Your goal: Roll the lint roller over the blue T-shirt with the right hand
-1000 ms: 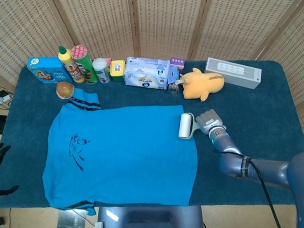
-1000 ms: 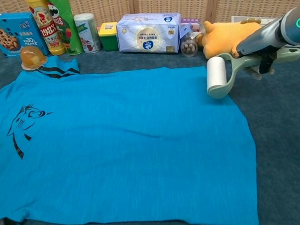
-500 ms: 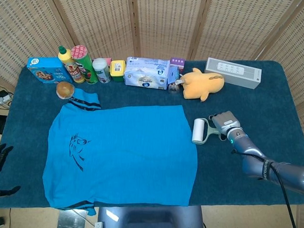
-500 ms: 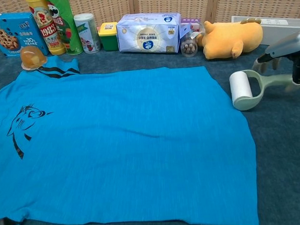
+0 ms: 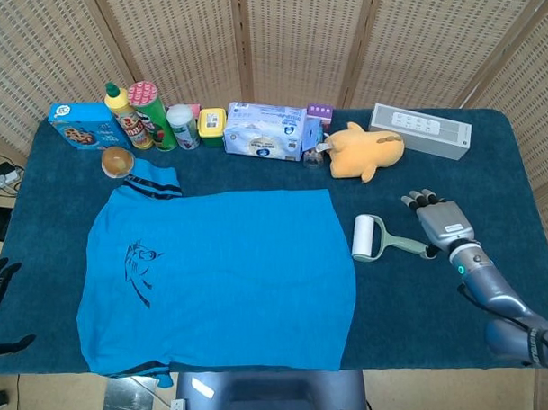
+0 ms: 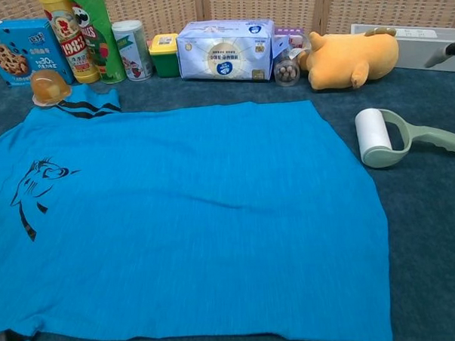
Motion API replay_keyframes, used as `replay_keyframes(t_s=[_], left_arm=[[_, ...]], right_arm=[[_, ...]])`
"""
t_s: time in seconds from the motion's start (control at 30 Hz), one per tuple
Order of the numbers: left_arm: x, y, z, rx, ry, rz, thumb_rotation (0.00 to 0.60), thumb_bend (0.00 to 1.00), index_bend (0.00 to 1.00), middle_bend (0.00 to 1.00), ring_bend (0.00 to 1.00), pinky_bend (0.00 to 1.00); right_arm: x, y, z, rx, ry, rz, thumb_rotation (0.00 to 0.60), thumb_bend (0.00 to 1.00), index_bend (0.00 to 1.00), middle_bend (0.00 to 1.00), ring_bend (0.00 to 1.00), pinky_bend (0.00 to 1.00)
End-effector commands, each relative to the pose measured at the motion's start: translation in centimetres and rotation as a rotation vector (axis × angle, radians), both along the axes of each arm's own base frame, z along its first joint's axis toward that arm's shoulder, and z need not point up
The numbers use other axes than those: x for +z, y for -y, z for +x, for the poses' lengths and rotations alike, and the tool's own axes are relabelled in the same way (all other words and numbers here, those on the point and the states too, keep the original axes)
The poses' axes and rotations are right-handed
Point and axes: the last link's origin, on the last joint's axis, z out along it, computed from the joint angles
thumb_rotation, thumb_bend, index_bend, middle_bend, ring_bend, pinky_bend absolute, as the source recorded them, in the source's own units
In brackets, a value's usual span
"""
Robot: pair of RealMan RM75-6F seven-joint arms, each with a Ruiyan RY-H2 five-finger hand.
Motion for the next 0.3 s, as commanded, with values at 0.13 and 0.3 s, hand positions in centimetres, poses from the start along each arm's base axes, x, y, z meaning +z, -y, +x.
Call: replay_keyframes(t_s=[0.13, 0.3], left_arm=[[0.8, 1.3, 0.4, -0.04, 0.024, 0.033, 0.6, 0.09, 0.0, 0.0, 0.0, 0.0], [1.5, 2.1, 0.5, -0.072, 0.036, 0.05, 0.6, 0.09, 0.0, 0.0, 0.0, 0.0]], right_arm=[[4.0, -8.3, -3.5, 0.127, 0.224, -0.246, 0.6, 0.0, 0.02, 0.0, 0.0, 0.14], [4.0, -13.3, -5.0, 0.165, 0.247, -0.24, 0.6, 0.0, 0.03, 0.0, 0.0, 0.13]])
